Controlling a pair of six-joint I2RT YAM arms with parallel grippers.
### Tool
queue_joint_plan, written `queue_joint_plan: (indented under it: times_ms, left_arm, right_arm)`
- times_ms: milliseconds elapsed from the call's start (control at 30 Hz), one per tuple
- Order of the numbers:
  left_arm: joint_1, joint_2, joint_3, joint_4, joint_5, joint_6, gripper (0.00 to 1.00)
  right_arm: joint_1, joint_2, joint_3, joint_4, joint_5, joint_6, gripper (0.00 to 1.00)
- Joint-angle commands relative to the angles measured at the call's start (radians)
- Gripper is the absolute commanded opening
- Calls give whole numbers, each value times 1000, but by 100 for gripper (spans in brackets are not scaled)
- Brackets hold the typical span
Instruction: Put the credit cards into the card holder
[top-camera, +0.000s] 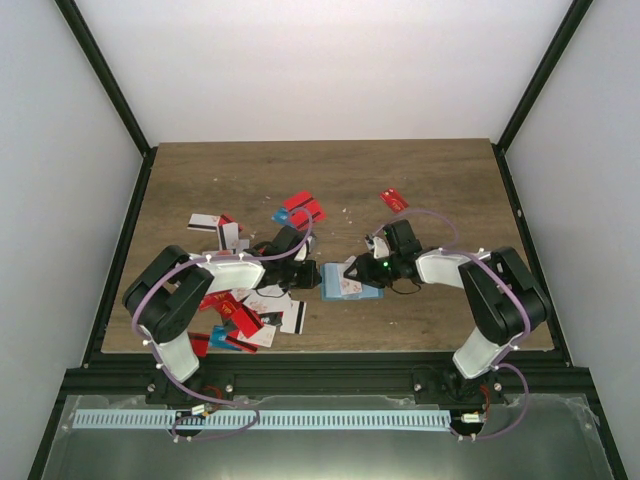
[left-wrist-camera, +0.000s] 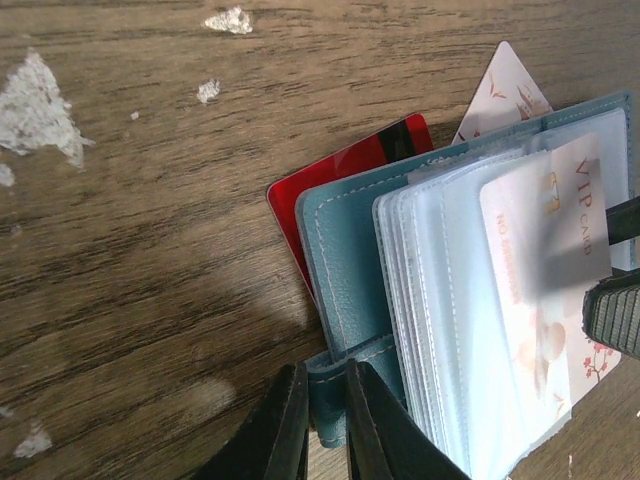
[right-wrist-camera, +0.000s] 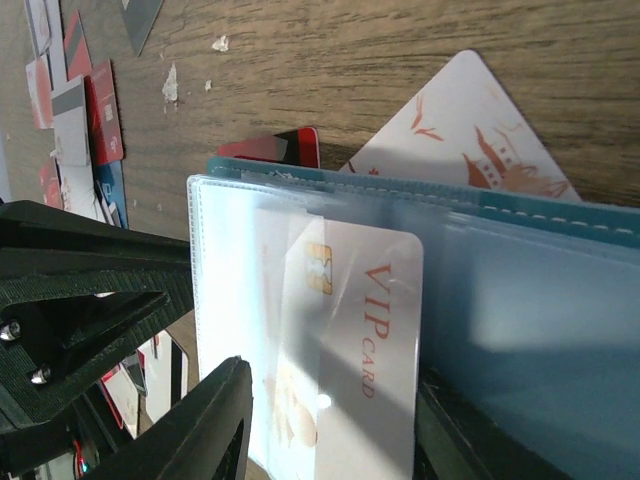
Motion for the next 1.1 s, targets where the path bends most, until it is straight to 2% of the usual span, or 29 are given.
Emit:
queue_joint_plan:
  times_ms: [0,200,533,1067]
  left_arm:
    - [-8,36,-34,-60,-1,-1,13]
    - [-12,28,-40,-59,1,-7,13]
    - [-25,16,-60,-51,4,-32,13]
    - [-35,-6,-86,-36,7,-46,13]
  right_arm:
    - [5,-25,-1,-59,57,-11,42]
    - [14,-32,-17,-40,30,14,43]
    - [94,-19,-3,-26,54,88,43]
    - [199,54,110,-108,112,138,43]
